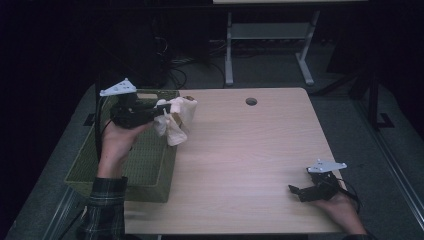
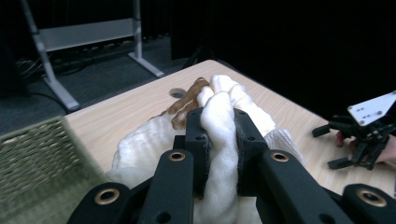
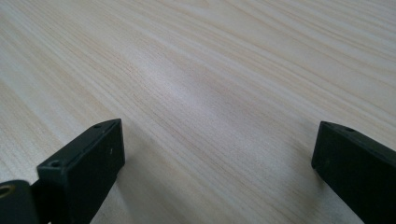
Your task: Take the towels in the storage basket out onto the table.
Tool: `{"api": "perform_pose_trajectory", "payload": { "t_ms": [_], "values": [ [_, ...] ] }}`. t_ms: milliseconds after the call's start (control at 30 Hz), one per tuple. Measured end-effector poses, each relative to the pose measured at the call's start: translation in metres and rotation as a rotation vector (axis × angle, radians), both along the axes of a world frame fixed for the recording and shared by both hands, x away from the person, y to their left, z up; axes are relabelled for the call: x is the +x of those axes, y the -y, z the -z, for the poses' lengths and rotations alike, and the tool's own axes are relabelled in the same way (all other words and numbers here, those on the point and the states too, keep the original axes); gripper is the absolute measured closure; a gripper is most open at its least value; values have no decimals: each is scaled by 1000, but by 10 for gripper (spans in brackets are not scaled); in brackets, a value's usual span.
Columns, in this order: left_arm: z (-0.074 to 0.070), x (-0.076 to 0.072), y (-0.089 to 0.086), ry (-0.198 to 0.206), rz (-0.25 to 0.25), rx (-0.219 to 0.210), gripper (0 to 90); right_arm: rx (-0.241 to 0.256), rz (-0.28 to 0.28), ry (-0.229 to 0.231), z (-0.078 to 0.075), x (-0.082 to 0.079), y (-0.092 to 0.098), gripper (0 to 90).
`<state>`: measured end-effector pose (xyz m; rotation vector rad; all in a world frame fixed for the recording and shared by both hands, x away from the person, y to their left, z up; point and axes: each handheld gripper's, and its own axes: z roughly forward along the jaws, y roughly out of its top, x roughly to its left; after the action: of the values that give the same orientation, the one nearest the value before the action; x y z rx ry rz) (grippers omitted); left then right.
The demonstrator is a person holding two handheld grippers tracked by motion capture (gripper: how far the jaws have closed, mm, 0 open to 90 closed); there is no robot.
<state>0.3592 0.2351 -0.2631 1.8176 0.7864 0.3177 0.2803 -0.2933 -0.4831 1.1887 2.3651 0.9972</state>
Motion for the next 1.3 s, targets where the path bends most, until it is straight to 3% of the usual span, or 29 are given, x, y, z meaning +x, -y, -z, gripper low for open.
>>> {"api": "perform_pose_trajectory", "payload": {
  "t_ms": [267, 567, 1300],
  "values": [
    [4, -1, 25, -8, 58, -26, 789, 0, 0, 0, 0, 0, 0, 22],
    [16, -1, 50, -23, 103, -17, 789, 0, 0, 0, 0, 0, 0, 22],
    [57, -4, 109, -56, 210, -7, 789, 0, 1, 0, 0, 0, 0, 22]
  ]
}}
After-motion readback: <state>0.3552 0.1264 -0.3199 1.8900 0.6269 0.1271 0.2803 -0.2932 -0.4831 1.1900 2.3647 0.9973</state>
